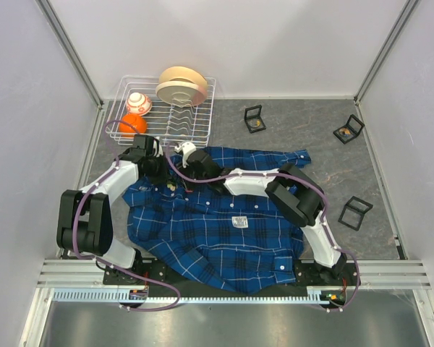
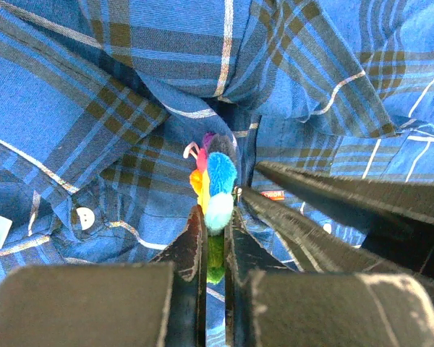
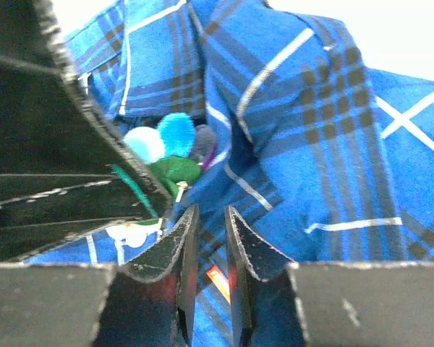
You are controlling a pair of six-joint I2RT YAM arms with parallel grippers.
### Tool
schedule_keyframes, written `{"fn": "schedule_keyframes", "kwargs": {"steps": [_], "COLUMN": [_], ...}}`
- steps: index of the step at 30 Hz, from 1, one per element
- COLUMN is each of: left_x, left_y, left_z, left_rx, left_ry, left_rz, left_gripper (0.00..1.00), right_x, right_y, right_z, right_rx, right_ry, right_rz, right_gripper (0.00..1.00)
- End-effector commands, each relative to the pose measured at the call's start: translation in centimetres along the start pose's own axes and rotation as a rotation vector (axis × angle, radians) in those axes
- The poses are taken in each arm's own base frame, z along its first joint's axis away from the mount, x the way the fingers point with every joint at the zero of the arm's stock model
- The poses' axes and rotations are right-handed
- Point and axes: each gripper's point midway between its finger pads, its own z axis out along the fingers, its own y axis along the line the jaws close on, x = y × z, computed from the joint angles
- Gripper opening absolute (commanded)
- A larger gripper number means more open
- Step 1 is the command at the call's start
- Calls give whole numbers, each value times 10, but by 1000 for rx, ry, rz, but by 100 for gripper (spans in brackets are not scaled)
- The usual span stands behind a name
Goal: Remove the brooch from the garment
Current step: Open the brooch with the flattened clothing.
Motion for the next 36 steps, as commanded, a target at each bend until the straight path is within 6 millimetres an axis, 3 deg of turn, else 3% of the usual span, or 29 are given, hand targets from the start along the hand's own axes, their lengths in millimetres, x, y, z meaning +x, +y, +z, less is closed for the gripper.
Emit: {"fn": "schedule_keyframes", "kwargs": {"steps": [1, 6, 14, 27, 30, 31, 32, 36], "left_x": [-8, -8, -8, -13, -12, -12, -10, -6], "left_y": [-13, -13, -13, -45, -54, -53, -51, -37], "left_z": [-9, -11, -9, -21, -23, -22, -21, -17], "left_rx": [42, 40, 39, 200, 253, 251, 242, 168], "left_ry": [-31, -36, -32, -51, -47, -45, -42, -34], "left_rz": [67, 65, 28, 36, 39, 38, 32, 18], "left_gripper": [2, 2, 2, 2, 2, 2, 2, 2], "right_x": [-37, -35, -38, -16, -15, -30, -19, -33], "right_y": [-4, 6, 20, 70, 79, 83, 80, 88], "right_z": [-17, -16, -10, 10, 7, 2, -1, -36], "right_rx": [-57, -124, -143, -168, -190, -203, -202, -271], "right_ry": [-87, -94, -93, -57, -94, -152, -150, -315], "right_rz": [102, 85, 42, -92, -130, -135, -136, -169], "right_gripper": [29, 28, 20, 14, 14, 14, 14, 15]}}
